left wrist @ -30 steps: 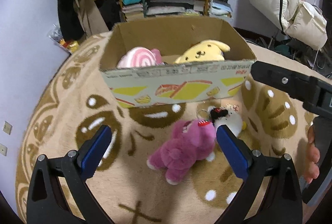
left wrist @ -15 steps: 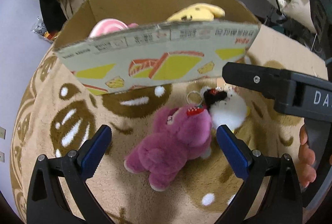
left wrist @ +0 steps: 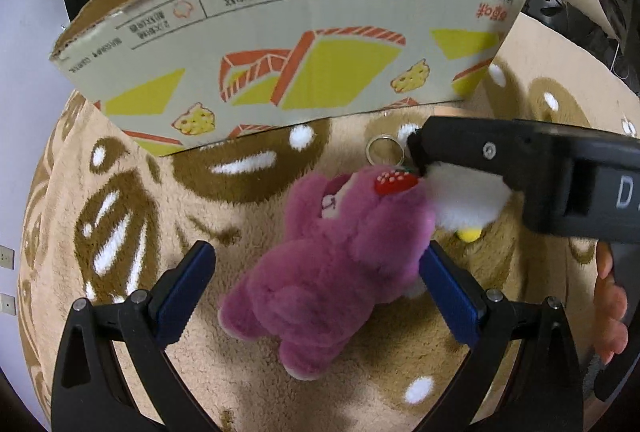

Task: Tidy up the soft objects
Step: 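Grasp the pink strawberry bear with the left gripper while the right gripper grasps the white penguin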

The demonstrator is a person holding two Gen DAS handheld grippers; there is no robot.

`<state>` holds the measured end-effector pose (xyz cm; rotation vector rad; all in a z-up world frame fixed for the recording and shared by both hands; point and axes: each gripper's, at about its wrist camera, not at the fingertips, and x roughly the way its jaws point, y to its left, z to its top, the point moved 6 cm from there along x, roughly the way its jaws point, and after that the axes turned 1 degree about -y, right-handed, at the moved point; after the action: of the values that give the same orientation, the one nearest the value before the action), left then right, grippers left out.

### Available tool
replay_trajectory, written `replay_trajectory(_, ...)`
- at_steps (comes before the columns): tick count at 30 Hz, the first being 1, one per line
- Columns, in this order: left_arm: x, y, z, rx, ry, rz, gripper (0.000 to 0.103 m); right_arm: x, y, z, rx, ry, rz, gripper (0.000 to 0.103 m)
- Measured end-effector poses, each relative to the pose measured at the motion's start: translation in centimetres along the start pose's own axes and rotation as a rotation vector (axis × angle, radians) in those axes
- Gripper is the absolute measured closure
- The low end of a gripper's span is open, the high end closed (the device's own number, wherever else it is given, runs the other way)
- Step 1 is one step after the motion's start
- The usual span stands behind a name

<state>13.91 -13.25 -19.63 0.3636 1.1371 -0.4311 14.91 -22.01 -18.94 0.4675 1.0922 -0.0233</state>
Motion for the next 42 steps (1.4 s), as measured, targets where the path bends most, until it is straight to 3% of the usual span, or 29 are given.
replay_trajectory(10,1.8,0.5,-0.5,-0.047,0.030,-0.051,0.001,1.6,0.8,-0.9,-0.041,0.044,-0.021,0.002)
replay_trajectory(12,2.1,0.7,-0.6,-0.058,0.035,-0.064,0.001,1.7,0.9,-0.9,-0.044,0.048,-0.024,0.008)
replay_trajectory(23,3.5,0.2,-1.0,-0.054,0.030,-0.068,0.000,1.7,1.1,-1.2,-0.064,0.059,-0.034,0.018)
replay_trajectory(32,3.6,1.0,-1.2,-0.066,0.030,-0.089,0.005,1.6,1.2,-1.4,-0.061,0.070,-0.018,0.032)
replay_trajectory(40,2.7,1.2,-1.2,-0.071,0.024,-0.100,0.010,1.8,1.2,-1.8,-0.098,0.076,-0.039,0.034)
replay_trajectory(42,2.3,1.4,-1.2,-0.075,0.021,-0.095,0.011,1.8,1.1,-1.9,-0.102,0.078,-0.045,0.038)
